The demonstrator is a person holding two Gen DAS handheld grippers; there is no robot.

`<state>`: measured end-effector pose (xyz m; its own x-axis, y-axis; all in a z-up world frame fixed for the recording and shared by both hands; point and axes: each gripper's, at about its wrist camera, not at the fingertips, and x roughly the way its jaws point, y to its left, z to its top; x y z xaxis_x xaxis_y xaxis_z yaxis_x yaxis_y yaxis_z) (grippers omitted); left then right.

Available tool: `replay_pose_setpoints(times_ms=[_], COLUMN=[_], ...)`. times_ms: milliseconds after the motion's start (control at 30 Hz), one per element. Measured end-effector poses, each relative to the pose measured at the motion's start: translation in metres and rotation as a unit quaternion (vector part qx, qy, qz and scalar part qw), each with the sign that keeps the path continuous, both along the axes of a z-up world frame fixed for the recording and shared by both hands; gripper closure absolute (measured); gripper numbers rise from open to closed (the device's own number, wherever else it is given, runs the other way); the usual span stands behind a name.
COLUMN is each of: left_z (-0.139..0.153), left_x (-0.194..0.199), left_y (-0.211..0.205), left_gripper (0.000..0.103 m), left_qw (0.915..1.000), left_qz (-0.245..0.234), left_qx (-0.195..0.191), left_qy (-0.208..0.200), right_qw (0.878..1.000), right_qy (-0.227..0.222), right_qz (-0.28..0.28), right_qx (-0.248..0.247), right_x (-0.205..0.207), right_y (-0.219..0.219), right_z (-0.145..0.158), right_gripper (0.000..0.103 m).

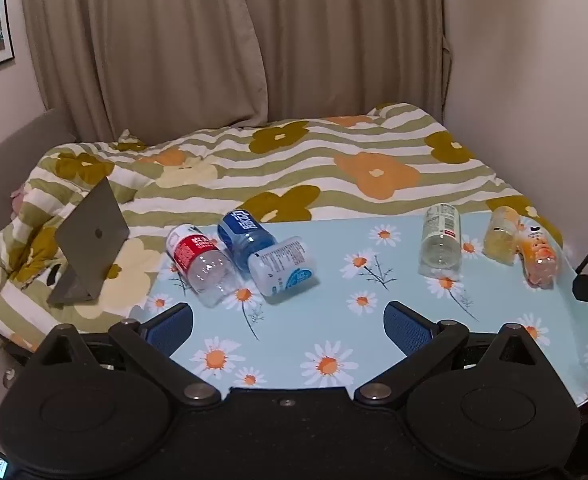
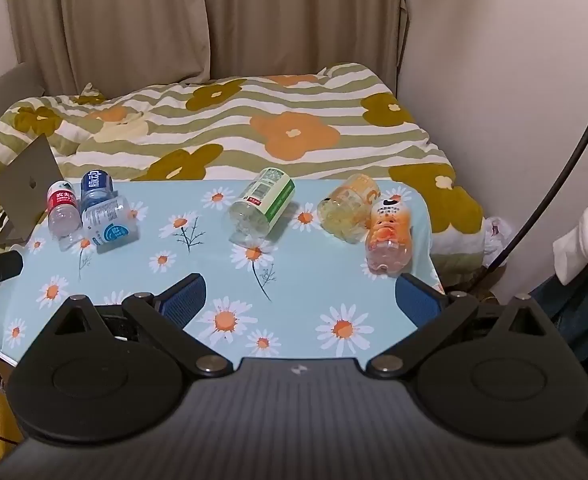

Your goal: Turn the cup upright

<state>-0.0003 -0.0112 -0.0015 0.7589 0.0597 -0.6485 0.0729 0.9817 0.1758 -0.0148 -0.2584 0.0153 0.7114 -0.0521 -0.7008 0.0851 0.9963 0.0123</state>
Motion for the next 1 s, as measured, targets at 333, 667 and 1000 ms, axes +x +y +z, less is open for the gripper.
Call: replay_pose_setpoints(times_ms=[333, 667, 1000], left_z=[0.005, 0.006, 0.005], left_x=[0.0, -0.001, -0.002], left_y=[0.013, 0.014, 0.015], left_gripper=[0.0, 0.0, 0.0], left_qw=[0.9994, 0.9993, 0.9992], left_qz=[0.003, -0.002, -0.003], left_qx=[-0.032, -0.034, -0.037], left_qy=[-0.01, -0.013, -0.012], right_qw=[1.0, 1.0, 1.0], right_qy=[0.002, 0.005, 0.007], right_qz=[0.001, 0.002, 0.002], right_qx=[-0.001, 0.001, 0.002], right_x=[0.001, 0.0, 0.001], right_y=[0.005, 0.008, 0.008], right_z=[-0.005, -0.007, -0.006], right_gripper=[0.0, 0.0, 0.0])
